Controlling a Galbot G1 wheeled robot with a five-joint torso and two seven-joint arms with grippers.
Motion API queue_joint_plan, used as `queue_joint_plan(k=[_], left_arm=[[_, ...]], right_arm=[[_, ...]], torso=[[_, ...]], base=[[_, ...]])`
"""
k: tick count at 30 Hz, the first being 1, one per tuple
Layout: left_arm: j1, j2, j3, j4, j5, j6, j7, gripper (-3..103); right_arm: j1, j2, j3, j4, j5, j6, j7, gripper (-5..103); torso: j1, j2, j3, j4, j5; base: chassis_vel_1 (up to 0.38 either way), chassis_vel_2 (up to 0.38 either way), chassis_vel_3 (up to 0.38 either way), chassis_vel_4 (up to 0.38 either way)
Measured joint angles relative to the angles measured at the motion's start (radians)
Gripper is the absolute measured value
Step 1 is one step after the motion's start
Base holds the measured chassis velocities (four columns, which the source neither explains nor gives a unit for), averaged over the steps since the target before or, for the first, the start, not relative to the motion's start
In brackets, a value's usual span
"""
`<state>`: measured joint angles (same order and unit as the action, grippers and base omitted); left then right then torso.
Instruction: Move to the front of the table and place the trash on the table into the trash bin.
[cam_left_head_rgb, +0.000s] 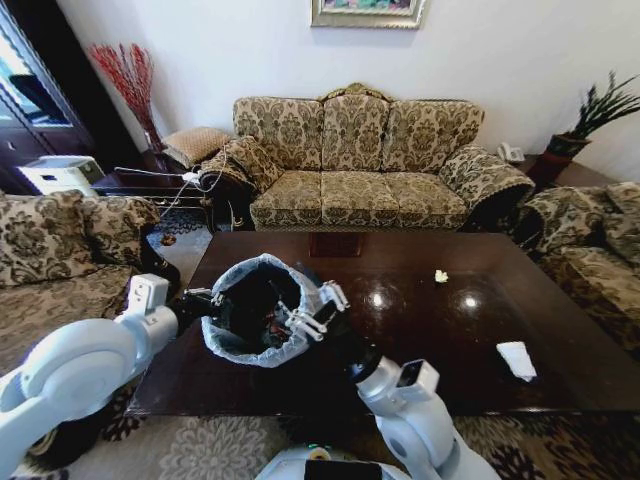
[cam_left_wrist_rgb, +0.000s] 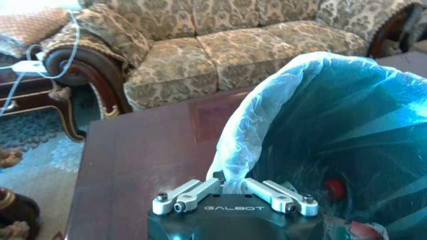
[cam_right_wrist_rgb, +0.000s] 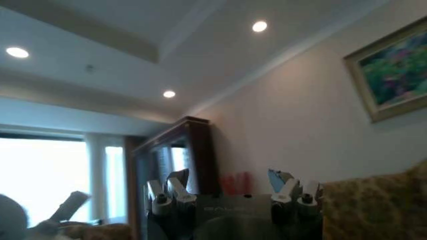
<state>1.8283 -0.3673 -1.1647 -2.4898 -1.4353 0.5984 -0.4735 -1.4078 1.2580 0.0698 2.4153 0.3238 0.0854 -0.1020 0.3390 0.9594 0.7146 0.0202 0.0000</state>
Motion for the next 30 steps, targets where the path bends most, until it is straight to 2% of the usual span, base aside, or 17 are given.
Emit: queue_joint_plan(k=[1,2,3,4,6,7,10,17,26,28,30], left_arm=[[0.001,-0.018,0.0,0.006,0.016,-0.004,0.006,0],[0.001,-0.028,0.0,0.007,0.023,-0.006,0.011,0],[0.002,-0.037,0.0,0.007,0.03,-0.008,0.016,0],[0.002,-0.037,0.0,0.007,0.03,-0.008,0.016,0],[0.004,-0.062,0.002,0.007,0.045,-0.012,0.023,0],[0.007,-0.075,0.003,0.005,0.053,-0.014,0.025,0],[0.011,-0.096,0.004,0.0,0.063,-0.015,0.027,0],[0.018,-0.119,0.003,-0.004,0.074,-0.015,0.028,0],[0.016,-0.123,0.014,0.013,0.087,-0.02,0.04,0],[0.013,-0.122,0.017,0.015,0.087,-0.022,0.041,0],[0.01,-0.125,0.023,0.017,0.087,-0.024,0.042,0]], right_arm=[[-0.035,0.01,0.042,-0.014,-0.033,0.003,0.086,79],[-0.054,0.017,0.071,-0.03,-0.041,-0.001,0.128,85],[-0.069,0.023,0.096,-0.049,-0.042,-0.005,0.169,90],[-0.069,0.023,0.096,-0.049,-0.042,-0.005,0.169,90],[-0.093,0.039,0.139,-0.107,-0.025,-0.013,0.312,98],[-0.103,0.049,0.154,-0.127,-0.008,-0.014,0.359,100],[-0.134,0.066,0.18,-0.146,0.019,-0.009,0.394,100],[-0.163,0.066,0.188,-0.179,0.033,0.015,0.397,100],[-0.143,0.074,0.176,-0.208,0.026,0.026,0.405,100],[-0.145,0.079,0.176,-0.221,0.004,0.038,0.429,100],[-0.165,0.106,0.19,-0.257,-0.079,0.042,0.534,100]], torso=[[0.0,0.0,0.0,0.0001,-0.0001],[0.0,0.0,0.0,0.0,0.0001],[0.0,0.0,0.0,0.0,0.0],[0.0,0.0,0.0,0.0,0.0],[0.0,0.0,0.0,0.0,0.0001],[0.0,0.0,0.0,0.0001,0.0003],[0.0,0.0,0.0,0.0,0.0],[0.0,0.0,0.0,0.0001,-0.0003],[0.0,0.0,0.0,-0.0001,0.0],[0.0,0.0,0.0,-0.0001,-0.0007],[0.0,0.0,0.0,0.0,0.0014]], base=[[0.0,0.0,0.0,0.0],[0.0,0.0,0.0,0.0],[0.0,0.0,0.0,0.0],[0.0,0.0,0.0,0.0],[0.0,0.0,0.0,0.0],[0.0,0.0,0.0,0.0],[-0.01,-0.004,0.019,0.015],[-0.082,-0.065,0.087,0.072],[-0.213,-0.218,0.22,0.206],[-0.281,-0.28,0.266,0.273],[-0.216,-0.226,0.229,0.24]])
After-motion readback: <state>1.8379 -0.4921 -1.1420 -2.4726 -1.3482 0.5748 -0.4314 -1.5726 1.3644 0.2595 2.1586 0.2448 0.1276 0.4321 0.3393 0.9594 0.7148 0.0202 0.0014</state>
